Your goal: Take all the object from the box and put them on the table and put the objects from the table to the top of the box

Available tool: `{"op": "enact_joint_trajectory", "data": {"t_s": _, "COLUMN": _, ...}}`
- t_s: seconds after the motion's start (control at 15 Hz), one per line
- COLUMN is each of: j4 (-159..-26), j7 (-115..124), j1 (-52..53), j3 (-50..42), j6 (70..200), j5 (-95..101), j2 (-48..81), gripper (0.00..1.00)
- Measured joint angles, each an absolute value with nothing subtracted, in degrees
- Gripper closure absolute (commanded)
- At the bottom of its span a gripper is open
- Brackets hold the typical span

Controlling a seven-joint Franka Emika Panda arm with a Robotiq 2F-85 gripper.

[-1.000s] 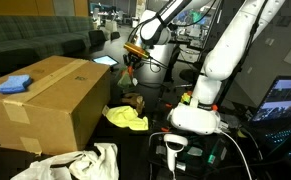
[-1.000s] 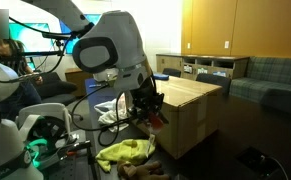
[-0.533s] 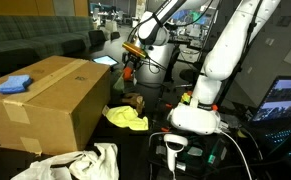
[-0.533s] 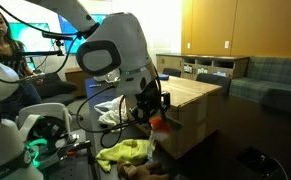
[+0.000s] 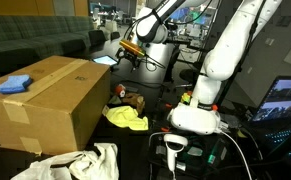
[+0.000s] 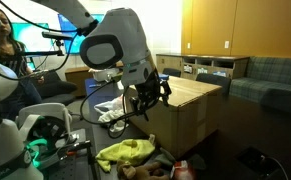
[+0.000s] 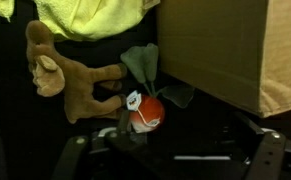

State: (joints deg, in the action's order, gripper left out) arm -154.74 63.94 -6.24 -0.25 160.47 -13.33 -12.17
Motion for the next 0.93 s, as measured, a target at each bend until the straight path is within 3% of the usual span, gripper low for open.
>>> {"op": "enact_joint_trajectory", "data": {"t_s": 0.53, "j4": -145.65, "j7": 63.44, "j1": -3.38, "j3": 10.17, "j6": 145.85, "j5": 0.53, "j2": -18.54, "gripper": 0.0}}
{"op": "enact_joint_trajectory", "data": {"t_s": 0.93, "j4": -132.05, "j7": 59.37, "j1": 1.25, "j3": 14.82, "j6": 135.43, "j5": 5.74, "j2": -15.83, "gripper": 0.0}}
